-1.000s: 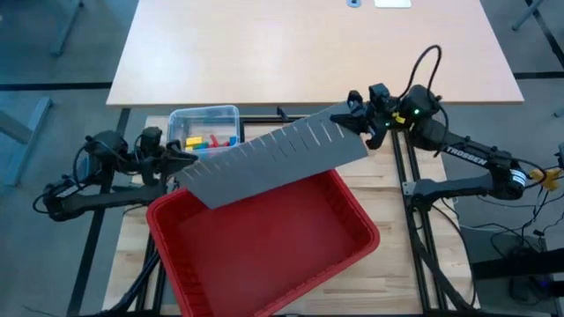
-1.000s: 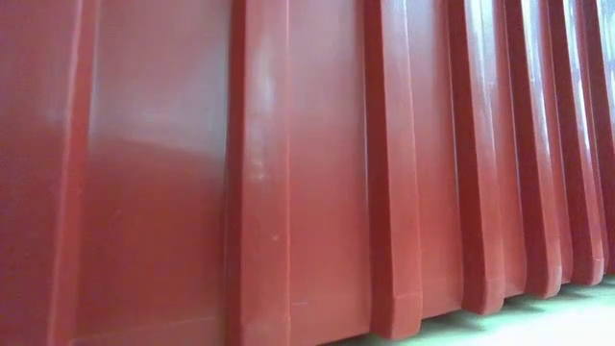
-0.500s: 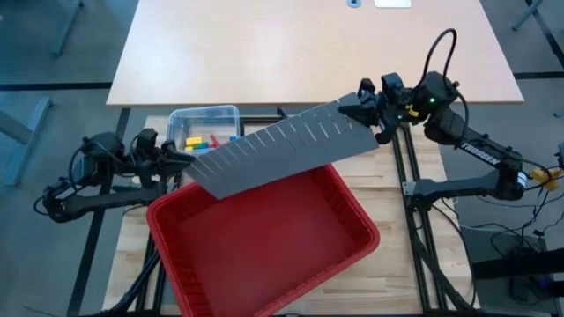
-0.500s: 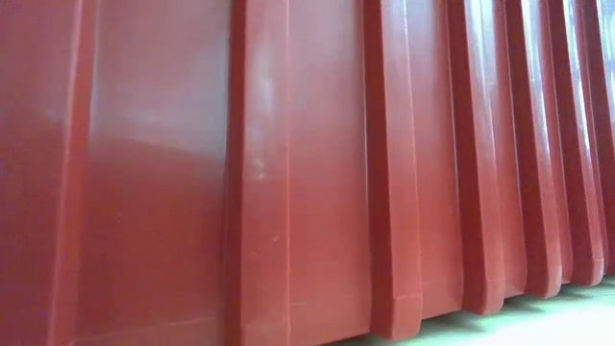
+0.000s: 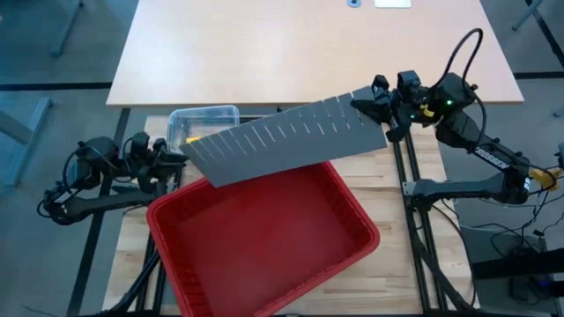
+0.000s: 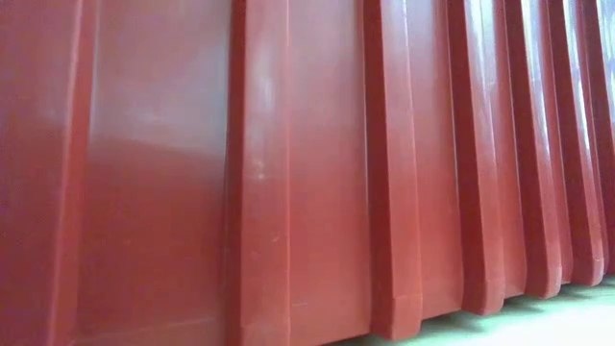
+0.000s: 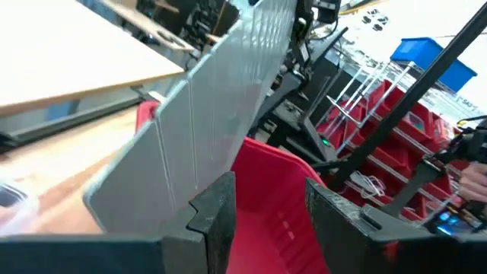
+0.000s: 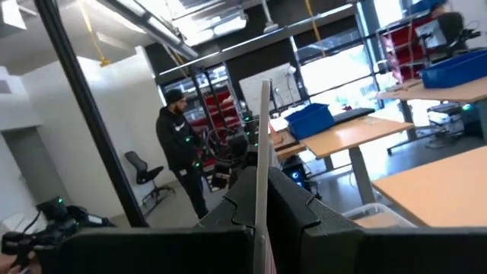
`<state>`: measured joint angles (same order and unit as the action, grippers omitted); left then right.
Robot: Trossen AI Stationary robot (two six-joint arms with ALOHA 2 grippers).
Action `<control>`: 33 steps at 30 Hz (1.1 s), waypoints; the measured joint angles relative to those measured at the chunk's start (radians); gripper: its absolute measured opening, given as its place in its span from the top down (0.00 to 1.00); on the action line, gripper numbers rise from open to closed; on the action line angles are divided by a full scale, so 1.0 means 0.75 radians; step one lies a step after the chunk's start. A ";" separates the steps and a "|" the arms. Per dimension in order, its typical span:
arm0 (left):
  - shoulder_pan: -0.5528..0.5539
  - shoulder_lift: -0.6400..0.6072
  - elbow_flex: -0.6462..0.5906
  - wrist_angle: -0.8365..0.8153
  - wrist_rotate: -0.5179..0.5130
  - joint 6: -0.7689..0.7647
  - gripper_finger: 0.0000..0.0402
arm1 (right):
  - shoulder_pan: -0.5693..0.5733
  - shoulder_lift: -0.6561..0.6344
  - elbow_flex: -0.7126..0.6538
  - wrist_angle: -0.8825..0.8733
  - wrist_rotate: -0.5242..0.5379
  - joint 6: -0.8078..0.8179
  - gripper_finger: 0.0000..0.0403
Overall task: Sort blocks
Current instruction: Insert the bin divider into the red bin
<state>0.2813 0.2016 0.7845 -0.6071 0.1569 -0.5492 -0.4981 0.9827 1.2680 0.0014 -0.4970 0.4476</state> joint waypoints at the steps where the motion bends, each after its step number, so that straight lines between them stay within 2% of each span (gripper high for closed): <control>1: 0.000 -0.010 0.000 -0.002 -0.011 0.008 0.66 | 0.000 0.000 0.004 -0.002 0.001 0.002 1.00; 7: 0.000 -0.078 0.000 -0.057 -0.071 0.047 0.65 | 0.000 -0.001 0.051 -0.028 0.003 0.006 1.00; 11: 0.000 -0.131 0.000 -0.162 -0.164 0.068 0.65 | 0.000 -0.001 0.079 -0.060 0.015 0.000 1.00; 15: 0.000 -0.159 -0.002 -0.152 -0.273 0.137 0.65 | 0.000 0.000 0.096 -0.076 0.015 0.001 1.00; 18: 0.000 -0.146 -0.027 -0.084 -0.328 0.199 0.65 | 0.000 0.001 0.096 -0.076 0.016 0.005 1.00; 25: 0.000 -0.071 -0.169 0.035 -0.346 0.226 0.65 | 0.000 0.001 0.096 -0.076 0.016 0.007 1.00; 33: 0.000 -0.093 -0.330 0.335 -0.388 0.230 0.65 | 0.000 0.001 0.096 -0.076 0.016 0.018 1.00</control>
<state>0.2813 0.1321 0.5372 -0.3558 -0.1339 -0.3769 -0.4983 0.9836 1.3399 -0.0555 -0.4850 0.4614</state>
